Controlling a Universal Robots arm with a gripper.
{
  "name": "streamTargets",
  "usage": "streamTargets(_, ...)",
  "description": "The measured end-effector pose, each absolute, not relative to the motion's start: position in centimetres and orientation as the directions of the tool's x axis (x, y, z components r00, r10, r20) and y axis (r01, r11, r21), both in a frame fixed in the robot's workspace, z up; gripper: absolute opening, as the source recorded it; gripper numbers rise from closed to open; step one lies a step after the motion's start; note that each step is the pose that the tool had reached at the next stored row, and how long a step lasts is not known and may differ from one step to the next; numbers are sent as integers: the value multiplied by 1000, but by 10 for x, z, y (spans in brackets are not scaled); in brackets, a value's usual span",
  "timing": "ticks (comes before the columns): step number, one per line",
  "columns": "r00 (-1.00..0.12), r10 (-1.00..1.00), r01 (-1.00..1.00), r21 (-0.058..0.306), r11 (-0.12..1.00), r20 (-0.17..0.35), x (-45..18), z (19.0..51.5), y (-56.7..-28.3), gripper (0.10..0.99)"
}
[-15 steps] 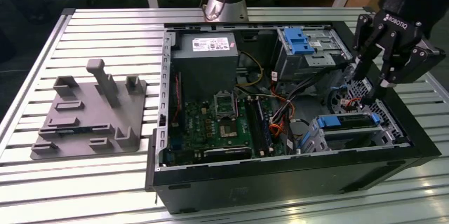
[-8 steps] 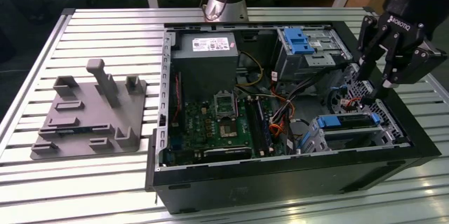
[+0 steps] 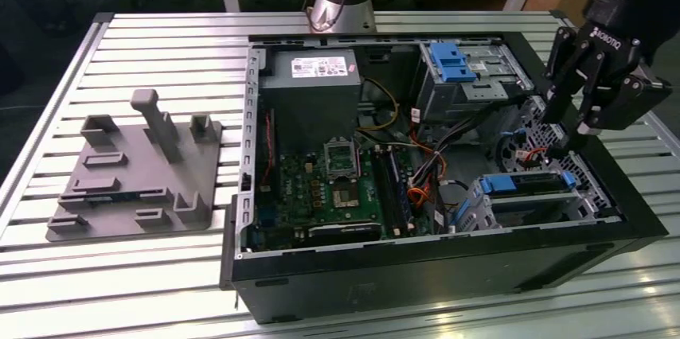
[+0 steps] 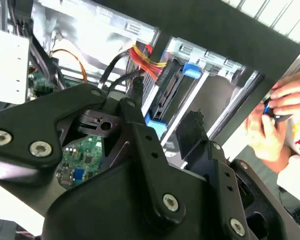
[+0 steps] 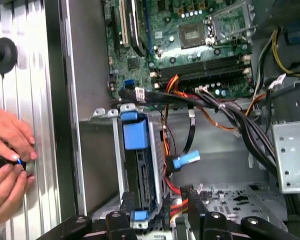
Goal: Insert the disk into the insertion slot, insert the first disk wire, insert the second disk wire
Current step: 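Insert the first disk wire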
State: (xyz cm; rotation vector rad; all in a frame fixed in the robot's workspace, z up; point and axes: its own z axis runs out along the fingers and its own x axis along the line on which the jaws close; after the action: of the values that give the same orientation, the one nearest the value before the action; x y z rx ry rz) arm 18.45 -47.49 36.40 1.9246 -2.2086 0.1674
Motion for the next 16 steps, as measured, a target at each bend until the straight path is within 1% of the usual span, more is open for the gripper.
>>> streamTargets(5, -127, -966, -988, 53, 142, 227, 195, 361, -477, 545)
streamTargets(10, -127, -974, -988, 59, 140, 186, 195, 359, -483, 545)
streamTargets(16, -137, -973, -987, 60, 150, 184, 195, 358, -489, 545)
